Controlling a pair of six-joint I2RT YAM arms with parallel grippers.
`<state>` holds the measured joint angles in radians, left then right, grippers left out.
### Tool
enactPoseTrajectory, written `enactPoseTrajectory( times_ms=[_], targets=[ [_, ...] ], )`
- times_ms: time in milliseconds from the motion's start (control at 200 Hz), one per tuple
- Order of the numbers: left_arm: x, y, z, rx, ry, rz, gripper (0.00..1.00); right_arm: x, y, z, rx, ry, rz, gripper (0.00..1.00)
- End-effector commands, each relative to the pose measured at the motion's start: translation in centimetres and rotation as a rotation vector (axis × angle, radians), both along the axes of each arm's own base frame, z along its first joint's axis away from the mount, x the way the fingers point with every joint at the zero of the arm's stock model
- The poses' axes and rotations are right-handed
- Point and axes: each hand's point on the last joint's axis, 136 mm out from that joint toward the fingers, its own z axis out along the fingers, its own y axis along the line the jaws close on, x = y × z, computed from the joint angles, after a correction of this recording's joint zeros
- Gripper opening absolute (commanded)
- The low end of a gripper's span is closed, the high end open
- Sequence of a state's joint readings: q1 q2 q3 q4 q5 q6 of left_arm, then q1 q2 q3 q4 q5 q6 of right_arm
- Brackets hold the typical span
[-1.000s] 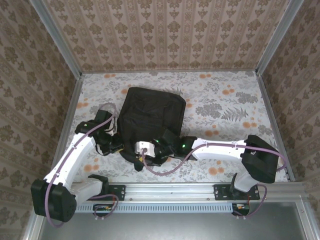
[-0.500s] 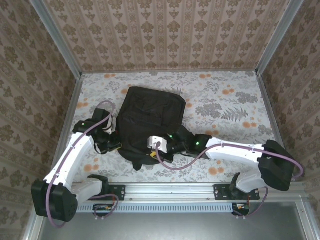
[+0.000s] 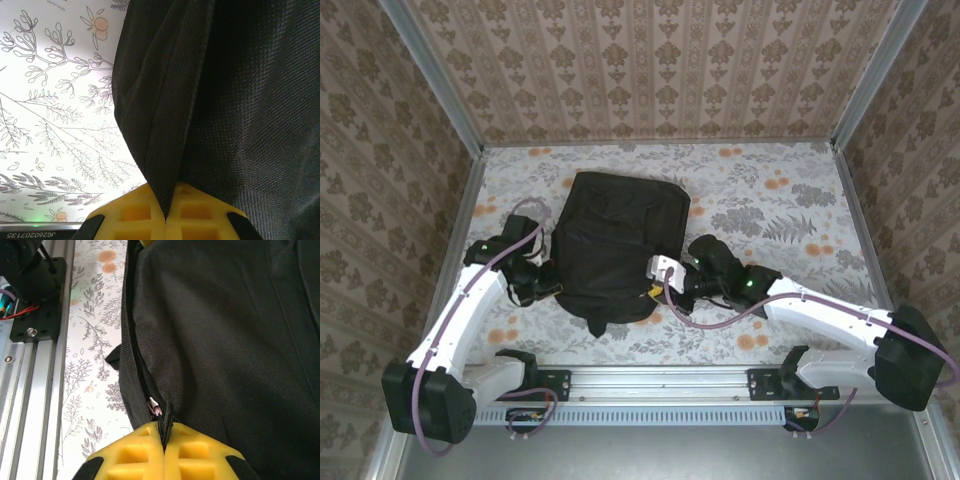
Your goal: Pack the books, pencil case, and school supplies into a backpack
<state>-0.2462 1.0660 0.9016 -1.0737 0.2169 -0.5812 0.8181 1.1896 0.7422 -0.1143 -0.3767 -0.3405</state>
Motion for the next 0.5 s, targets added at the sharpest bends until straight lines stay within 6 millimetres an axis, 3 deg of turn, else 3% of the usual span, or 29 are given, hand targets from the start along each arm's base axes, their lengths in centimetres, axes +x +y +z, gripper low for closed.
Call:
enactPoseTrajectory(
  times_ms=[0, 70, 145, 335, 495],
  targets=[
    [1.0, 2.7, 1.0, 0.135, -0.061, 0.020, 0.00, 2.1, -1.9, 0.3, -0.048, -0.048, -0.123, 0.00],
    [1.4, 2.9, 1.2, 0.148, -0.077, 0.026, 0.00, 2.8, -2.6, 0.1, -0.086, -0.036, -0.185, 0.00],
    [2.5, 2.8, 1.3, 0.152, -0.101, 0.035, 0.00, 2.2, -2.5, 0.6, -0.050, -0.018, -0.183, 0.00],
    [6.3, 0.5, 0.7, 0.129, -0.100, -0.004, 0.00, -1.3, -1.6, 1.1, 0.006, -0.013, -0.118, 0.00],
    [9.4, -1.9, 1.9, 0.195, -0.136, -0.090, 0.00, -4.2, 0.2, 1.6, 0.046, -0.020, -0.056, 0.00]
  ],
)
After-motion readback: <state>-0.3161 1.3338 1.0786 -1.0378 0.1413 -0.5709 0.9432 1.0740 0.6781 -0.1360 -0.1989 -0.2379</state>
